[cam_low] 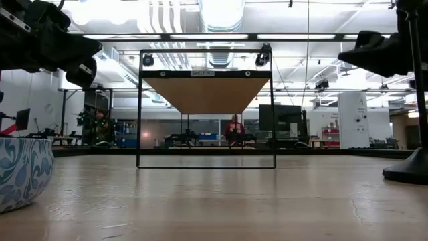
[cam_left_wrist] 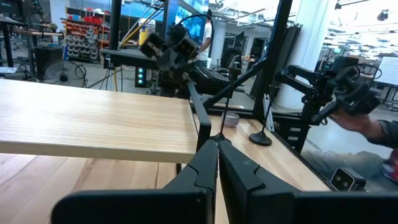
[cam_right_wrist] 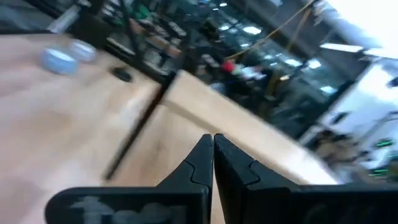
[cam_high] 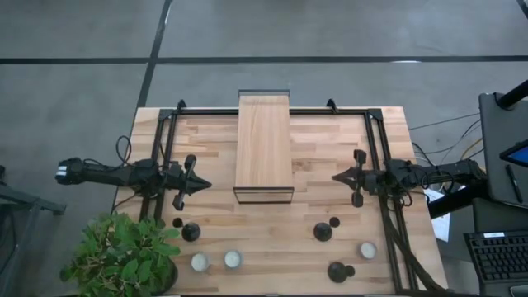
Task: Pick & Place candle stick holders
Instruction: Put the top right black candle holder on the shelf
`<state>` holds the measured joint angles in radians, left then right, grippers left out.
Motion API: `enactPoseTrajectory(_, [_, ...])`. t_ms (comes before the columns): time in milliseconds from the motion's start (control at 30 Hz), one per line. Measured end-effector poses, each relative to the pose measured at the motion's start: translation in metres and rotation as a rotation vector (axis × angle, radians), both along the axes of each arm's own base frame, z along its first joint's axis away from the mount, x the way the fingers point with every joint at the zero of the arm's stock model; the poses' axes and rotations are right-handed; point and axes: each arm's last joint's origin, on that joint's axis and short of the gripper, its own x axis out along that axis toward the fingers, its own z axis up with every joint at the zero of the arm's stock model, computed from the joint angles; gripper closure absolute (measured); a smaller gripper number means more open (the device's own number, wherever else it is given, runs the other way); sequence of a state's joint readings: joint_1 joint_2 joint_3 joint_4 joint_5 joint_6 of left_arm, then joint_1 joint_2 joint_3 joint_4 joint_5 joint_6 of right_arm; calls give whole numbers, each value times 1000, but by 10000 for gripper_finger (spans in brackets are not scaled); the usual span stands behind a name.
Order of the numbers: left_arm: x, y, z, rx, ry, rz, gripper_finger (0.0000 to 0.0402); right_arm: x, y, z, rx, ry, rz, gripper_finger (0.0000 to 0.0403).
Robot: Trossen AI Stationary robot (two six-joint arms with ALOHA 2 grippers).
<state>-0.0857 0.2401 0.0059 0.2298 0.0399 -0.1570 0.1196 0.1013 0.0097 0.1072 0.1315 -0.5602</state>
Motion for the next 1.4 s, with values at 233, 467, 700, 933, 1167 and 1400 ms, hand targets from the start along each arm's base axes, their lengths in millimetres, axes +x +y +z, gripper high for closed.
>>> enactPoseTrajectory(233, [0, 0, 0, 0, 2, 0, 387, -1, 0, 14, 344, -147, 27, 394])
enactPoseTrajectory(467, [0, 0, 0, 0, 2, 0, 387, -2, -1, 16, 677, -179, 47, 394])
enactPoseTrajectory(700, [0, 0, 0, 0, 2, 0, 387, -2, 2, 20, 1031, -161, 187, 394])
enactPoseTrajectory(933, [0, 0, 0, 0, 2, -1, 387, -4, 14, 25, 1070, -33, 501, 394])
enactPoseTrajectory(1167, [0, 0, -1, 0, 6, -1, 387, 3, 27, 14, 1235, 188, 542, 394])
enactPoseTrajectory(1400, [0, 0, -1, 1, 11, -1, 387, 10, 37, 1, 1326, 394, 517, 394])
